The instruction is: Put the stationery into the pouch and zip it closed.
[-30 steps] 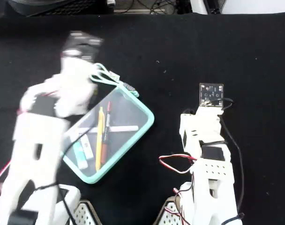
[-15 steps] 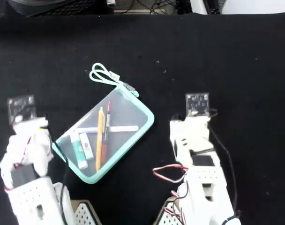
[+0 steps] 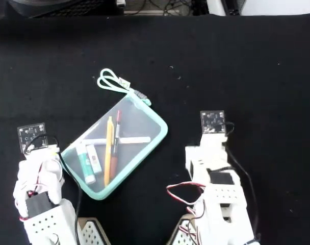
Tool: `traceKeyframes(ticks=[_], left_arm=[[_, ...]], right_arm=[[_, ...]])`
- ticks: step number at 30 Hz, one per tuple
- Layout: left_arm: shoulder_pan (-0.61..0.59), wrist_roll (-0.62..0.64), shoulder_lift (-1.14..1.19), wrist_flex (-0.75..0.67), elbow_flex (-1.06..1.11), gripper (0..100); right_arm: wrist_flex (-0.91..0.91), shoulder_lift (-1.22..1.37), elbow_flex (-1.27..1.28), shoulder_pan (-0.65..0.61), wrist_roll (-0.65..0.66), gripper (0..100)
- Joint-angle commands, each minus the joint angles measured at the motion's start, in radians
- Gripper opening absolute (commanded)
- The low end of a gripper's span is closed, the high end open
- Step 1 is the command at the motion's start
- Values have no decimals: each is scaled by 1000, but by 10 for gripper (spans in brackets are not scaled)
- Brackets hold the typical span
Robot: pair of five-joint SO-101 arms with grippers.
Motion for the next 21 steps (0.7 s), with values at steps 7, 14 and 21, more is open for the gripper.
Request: traceKeyframes(ticks=[7,14,21], left_arm=[[-10,2,-48,221,15,80],[-18,0,-46,242,15,78],[-18,0,-46,242,15,78]], right_arm=[[488,-286,-13,-5,-5,31],[608,-581,51,-6,-3,29],[741,-854,62,-12,-3,29]])
